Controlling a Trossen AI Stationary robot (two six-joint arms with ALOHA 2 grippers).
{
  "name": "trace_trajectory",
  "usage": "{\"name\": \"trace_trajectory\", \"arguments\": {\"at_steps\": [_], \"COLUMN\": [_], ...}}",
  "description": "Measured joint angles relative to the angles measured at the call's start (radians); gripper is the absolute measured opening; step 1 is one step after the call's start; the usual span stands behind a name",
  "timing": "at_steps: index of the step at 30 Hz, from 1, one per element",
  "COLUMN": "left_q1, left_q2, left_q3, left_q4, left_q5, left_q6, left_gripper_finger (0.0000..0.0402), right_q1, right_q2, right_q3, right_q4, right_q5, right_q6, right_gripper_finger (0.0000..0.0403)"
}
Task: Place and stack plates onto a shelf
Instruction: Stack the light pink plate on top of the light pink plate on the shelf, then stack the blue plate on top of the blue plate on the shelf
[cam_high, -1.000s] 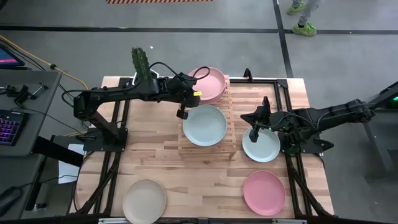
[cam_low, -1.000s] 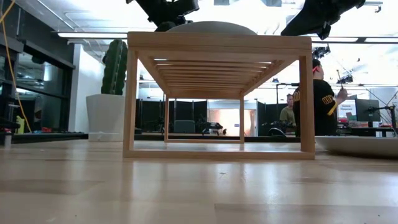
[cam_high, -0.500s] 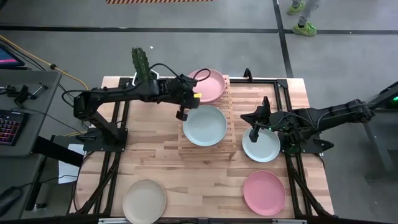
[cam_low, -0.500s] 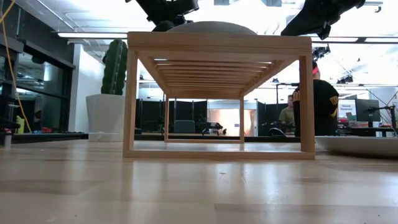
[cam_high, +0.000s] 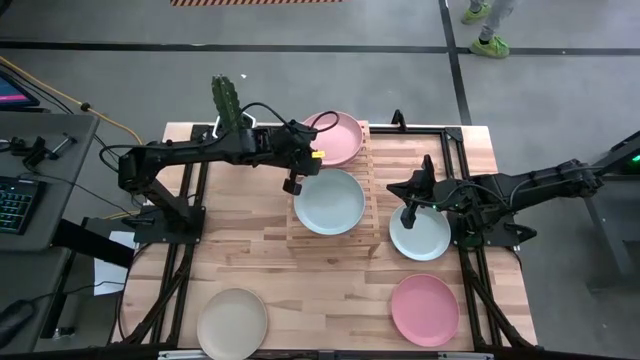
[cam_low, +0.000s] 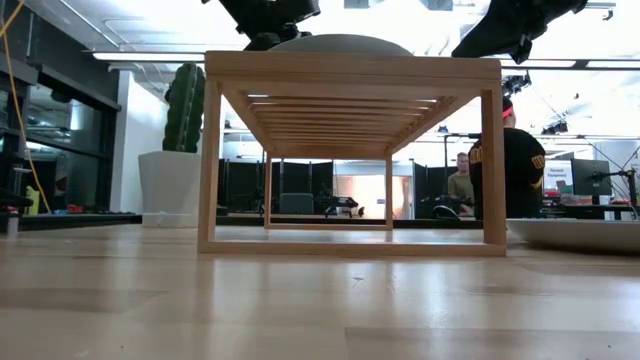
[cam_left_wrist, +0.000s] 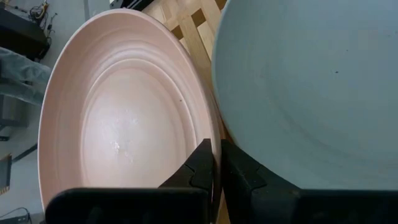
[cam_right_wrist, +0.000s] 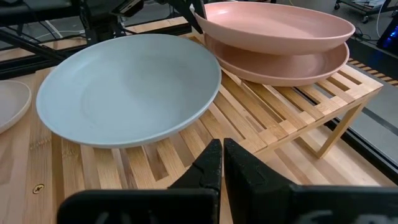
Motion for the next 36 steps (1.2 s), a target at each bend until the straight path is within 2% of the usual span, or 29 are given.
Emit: {"name": "trace_trajectory", "arguments": {"at_steps": [17,29,36], "left_q1": [0.0,0.0,0.0], "left_q2": [0.0,0.0,0.0], "left_q3": [0.0,0.0,0.0], "left_q4": [0.0,0.008,0.009], "left_q5": [0.0,-0.003,-0.058], "left_q6": [0.0,0.001,-0.021], "left_gripper_finger": [0.0016,0.0048,0.0089], "right_q1": [0.0,0.0,0.0], "right_q2": [0.0,0.0,0.0], "right_q3": [0.0,0.0,0.0], "right_q4": [0.0,0.0,0.0], "right_q5": [0.0,0.0,0.0], "right_q6": [0.0,0.0,0.002], "right_gripper_finger": [0.0,0.0,0.0]}}
